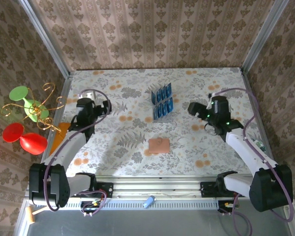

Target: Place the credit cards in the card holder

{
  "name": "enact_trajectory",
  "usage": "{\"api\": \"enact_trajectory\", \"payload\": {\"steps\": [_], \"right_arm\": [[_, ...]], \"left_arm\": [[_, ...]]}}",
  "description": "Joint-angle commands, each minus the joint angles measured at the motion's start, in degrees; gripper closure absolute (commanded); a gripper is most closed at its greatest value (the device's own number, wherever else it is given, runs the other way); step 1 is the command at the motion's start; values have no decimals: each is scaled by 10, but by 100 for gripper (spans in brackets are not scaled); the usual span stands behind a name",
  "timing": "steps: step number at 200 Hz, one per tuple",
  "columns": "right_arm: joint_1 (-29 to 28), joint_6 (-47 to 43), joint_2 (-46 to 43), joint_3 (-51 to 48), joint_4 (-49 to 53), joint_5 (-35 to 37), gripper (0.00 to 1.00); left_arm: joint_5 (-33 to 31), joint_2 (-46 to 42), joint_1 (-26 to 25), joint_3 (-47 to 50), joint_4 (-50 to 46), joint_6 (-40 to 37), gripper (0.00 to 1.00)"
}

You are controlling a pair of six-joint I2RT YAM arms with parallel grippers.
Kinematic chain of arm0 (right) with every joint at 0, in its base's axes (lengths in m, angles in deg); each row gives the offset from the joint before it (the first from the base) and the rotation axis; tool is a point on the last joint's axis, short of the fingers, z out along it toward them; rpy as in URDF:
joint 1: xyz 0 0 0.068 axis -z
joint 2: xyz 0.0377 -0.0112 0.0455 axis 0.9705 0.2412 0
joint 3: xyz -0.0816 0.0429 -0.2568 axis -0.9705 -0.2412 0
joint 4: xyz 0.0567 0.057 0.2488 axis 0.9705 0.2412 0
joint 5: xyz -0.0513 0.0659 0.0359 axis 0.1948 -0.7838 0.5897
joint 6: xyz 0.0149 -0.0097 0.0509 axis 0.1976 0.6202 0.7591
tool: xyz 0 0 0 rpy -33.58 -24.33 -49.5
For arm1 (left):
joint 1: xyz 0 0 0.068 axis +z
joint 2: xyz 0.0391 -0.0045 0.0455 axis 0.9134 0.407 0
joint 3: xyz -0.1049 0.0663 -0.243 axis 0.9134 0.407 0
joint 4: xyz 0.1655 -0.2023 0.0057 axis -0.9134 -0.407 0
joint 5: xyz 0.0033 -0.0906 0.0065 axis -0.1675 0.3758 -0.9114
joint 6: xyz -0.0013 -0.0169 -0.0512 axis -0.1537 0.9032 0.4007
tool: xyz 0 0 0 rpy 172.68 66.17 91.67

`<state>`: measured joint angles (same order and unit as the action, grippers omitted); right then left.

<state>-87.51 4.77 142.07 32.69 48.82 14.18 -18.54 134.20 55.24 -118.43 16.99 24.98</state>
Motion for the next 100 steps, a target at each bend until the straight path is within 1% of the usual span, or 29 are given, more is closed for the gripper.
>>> {"api": "enact_trajectory", "payload": {"steps": [1,26,53,70,78,80,83,100], "right_arm": [[-68,50,-14,-41,41,-28,10],[-160,93,-7,-86,14,9,12],[-247,137,26,-117,-22,43,12],[-292,158,50,-122,-32,65,13],[-311,167,61,-126,-40,73,13],[-315,170,63,-126,-44,75,13],[-321,174,68,-128,-47,77,13],[-351,194,90,-133,-69,86,13]], "left_arm": [[-5,-12,-33,-22,-107,90,0],[28,-11,-73,-22,-153,139,0],[35,-6,-123,-6,-159,167,0],[34,5,-150,3,-150,179,0],[35,13,-151,3,-146,181,0],[35,16,-164,2,-145,181,0],[35,19,-170,2,-145,181,0],[36,37,-182,-7,-148,180,0]]}}
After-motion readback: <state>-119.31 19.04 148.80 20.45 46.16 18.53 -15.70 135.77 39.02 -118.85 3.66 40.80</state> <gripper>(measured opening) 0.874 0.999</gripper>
